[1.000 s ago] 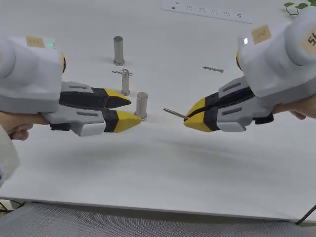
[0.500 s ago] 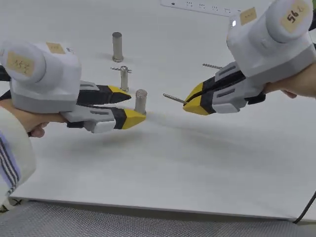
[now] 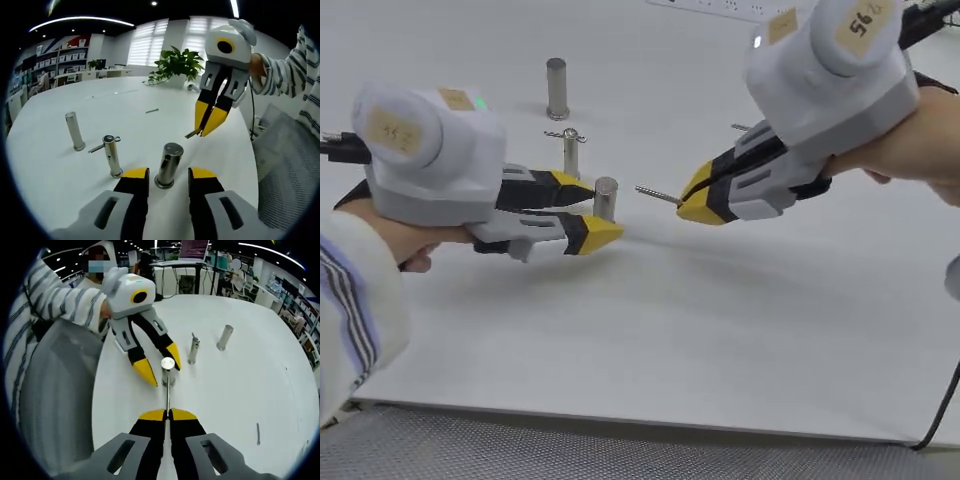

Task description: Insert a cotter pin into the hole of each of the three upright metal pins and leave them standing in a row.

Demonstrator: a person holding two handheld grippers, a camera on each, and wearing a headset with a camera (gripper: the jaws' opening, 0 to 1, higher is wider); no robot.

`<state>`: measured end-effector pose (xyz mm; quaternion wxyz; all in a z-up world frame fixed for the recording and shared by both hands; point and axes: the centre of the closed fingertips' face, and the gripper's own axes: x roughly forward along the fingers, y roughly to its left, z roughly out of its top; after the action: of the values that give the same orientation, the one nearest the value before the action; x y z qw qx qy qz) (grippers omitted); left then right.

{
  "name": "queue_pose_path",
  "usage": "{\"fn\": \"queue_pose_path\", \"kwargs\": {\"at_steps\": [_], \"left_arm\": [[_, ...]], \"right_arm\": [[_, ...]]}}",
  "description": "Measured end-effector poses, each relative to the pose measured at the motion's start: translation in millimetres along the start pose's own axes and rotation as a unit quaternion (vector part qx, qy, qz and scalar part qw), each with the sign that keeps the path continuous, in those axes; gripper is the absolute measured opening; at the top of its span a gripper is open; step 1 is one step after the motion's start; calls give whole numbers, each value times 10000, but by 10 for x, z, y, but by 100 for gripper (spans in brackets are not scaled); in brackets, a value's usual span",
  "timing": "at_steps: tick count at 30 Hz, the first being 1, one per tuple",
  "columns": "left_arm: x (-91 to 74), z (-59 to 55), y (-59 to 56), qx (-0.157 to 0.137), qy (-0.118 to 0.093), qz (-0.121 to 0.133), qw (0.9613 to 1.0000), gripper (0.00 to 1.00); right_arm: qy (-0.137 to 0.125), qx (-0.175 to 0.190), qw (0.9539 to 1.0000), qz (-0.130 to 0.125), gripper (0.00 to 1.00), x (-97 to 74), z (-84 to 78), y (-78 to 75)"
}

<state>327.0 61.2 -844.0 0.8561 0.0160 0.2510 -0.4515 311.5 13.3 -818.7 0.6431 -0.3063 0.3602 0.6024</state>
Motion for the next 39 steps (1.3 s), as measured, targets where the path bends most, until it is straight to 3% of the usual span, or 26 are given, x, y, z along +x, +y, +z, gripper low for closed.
{"fn": "queue_pose_path", "kwargs": {"at_steps": [12, 18, 26, 31, 39], "left_arm": [[59, 15, -10, 182, 11, 9, 9998, 22], [77, 27, -3, 188, -7, 3, 9998, 14], [84, 17, 5, 239, 31, -19, 9997, 13], [84, 15, 7, 190, 34, -33, 9998, 13], [85, 17, 9, 183, 21, -26, 9998, 13]], "right_arm": [[86, -61, 9999, 67, 4, 89, 37, -24], [117, -93, 9999, 76, 4, 110, 35, -31], [160, -171, 9997, 85, 4, 125, 33, -32], [125, -403, 9991, 42, 4, 111, 50, -30], [63, -403, 9992, 33, 4, 147, 104, -31]]}}
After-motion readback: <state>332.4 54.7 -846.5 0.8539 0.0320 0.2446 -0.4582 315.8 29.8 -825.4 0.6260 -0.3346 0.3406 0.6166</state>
